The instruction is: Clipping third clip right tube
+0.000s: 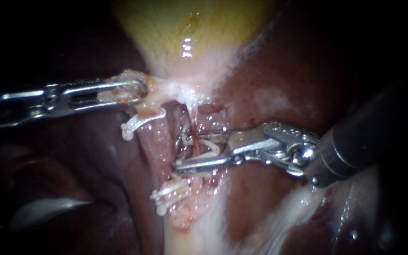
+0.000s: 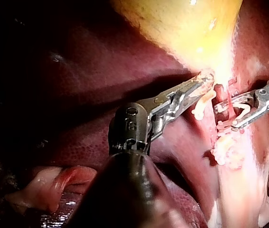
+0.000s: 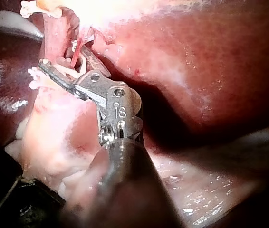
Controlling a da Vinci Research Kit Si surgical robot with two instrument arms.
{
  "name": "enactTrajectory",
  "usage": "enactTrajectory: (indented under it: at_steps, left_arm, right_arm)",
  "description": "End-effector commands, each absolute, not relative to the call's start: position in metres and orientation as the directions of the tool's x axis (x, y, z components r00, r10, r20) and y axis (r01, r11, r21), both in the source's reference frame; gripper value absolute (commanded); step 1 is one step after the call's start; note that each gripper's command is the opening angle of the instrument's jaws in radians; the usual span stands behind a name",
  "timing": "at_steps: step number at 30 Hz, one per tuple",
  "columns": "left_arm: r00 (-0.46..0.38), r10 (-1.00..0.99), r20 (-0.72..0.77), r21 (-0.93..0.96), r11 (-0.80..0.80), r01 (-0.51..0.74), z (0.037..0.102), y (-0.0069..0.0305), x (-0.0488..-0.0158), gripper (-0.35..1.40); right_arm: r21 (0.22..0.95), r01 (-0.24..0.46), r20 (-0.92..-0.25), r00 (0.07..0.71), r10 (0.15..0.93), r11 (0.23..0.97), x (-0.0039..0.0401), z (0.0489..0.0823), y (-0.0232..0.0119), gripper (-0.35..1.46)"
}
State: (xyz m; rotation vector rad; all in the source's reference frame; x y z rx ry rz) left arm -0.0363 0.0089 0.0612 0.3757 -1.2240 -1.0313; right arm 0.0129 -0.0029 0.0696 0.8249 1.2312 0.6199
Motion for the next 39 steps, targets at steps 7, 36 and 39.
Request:
enactTrajectory:
  at_steps: [7, 36, 39]
  left_arm:
    - [-0.017, -0.808, 0.589, 0.729, 0.522, 0.443, 0.0612, 0.0089, -0.0363, -0.35]
    - [-0.017, -0.808, 0.589, 0.729, 0.521, 0.444, 0.0612, 0.009, -0.0364, -0.35]
    - [-0.017, -0.808, 0.589, 0.729, 0.521, 0.444, 0.0612, 0.009, -0.0364, -0.35]
  right_arm:
    - [0.847, 0.069, -0.53, 0.179, 0.829, 0.527, 0.0124, 0.0683, -0.0021, 0.5]
    - [0.885, 0.165, -0.447, 0.039, 0.894, 0.436, 0.0132, 0.0665, 0.0004, 0.49]
    - [0.889, 0.161, -0.44, 0.037, 0.897, 0.43, 0.0133, 0.066, 0.0003, 0.48]
